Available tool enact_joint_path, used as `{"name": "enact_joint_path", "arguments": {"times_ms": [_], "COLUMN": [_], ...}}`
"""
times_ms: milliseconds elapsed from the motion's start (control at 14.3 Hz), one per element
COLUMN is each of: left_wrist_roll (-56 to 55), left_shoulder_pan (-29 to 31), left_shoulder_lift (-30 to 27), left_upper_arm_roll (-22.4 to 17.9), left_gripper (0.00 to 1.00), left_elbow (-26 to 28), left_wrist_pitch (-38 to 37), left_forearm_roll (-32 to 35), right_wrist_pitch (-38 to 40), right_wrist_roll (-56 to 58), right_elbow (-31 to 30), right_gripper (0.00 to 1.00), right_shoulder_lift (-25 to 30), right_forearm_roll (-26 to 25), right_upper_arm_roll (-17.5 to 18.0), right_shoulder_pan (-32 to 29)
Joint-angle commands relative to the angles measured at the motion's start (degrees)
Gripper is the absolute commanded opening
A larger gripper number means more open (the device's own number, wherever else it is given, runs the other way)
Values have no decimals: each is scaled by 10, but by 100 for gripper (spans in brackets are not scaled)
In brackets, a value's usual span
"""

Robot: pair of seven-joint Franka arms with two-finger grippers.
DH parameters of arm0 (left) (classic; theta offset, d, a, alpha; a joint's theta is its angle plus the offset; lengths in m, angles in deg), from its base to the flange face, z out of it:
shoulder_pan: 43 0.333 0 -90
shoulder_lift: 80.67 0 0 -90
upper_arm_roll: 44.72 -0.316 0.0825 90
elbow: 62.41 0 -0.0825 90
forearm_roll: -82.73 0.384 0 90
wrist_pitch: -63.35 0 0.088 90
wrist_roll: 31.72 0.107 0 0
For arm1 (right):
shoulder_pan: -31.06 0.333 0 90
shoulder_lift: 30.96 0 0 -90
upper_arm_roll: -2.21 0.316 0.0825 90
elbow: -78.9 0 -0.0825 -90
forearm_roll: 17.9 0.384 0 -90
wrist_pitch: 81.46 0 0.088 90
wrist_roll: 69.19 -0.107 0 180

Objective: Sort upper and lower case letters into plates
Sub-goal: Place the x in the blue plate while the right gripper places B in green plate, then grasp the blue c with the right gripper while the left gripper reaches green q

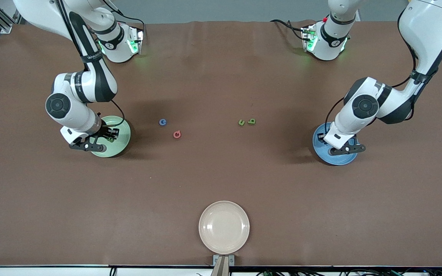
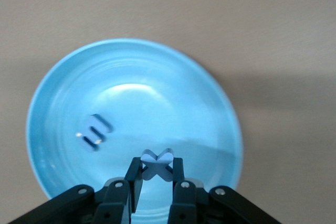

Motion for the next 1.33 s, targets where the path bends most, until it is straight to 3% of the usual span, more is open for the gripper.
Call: {"name": "enact_joint_path", "arguments": {"times_ms": [0,279,349,419,488,767,907,1047,1116,1186,1256], "left_wrist_roll": [19,50,53,54,54,54,53,53,52,52,51], "left_shoulder_pan": [32,69,75,82,84,84,83,83,83,83,83], "left_shoulder_lift": [-4,6,11,15,19,20,20,20,18,15,15], "left_upper_arm_roll": [12,12,11,11,11,12,12,12,13,18,28], "left_gripper": [1,1,1,1,1,3,4,11,25,62,89], "left_elbow": [28,43,43,43,43,48,48,48,49,48,46], "left_wrist_pitch": [30,34,35,35,35,34,34,34,32,29,28], "left_forearm_roll": [24,56,66,74,76,76,76,76,76,76,76], "right_wrist_pitch": [-65,-70,-68,-64,-60,24,22,14,9,-1,-18], "right_wrist_roll": [0,-1,-2,-3,-9,-122,-222,-327,-357,-384,-403], "right_elbow": [-41,-44,-43,-41,-40,-6,-6,-7,-9,-12,-18], "right_gripper": [0,6,24,80,100,100,100,100,100,100,100], "right_shoulder_lift": [-11,-31,-33,-33,-31,8,12,10,8,7,5], "right_forearm_roll": [-6,-3,-1,1,2,3,3,3,3,4,11], "right_upper_arm_roll": [7,8,7,7,8,18,19,19,19,20,20], "right_shoulder_pan": [-6,-6,-6,-7,-6,31,83,131,150,170,181]}}
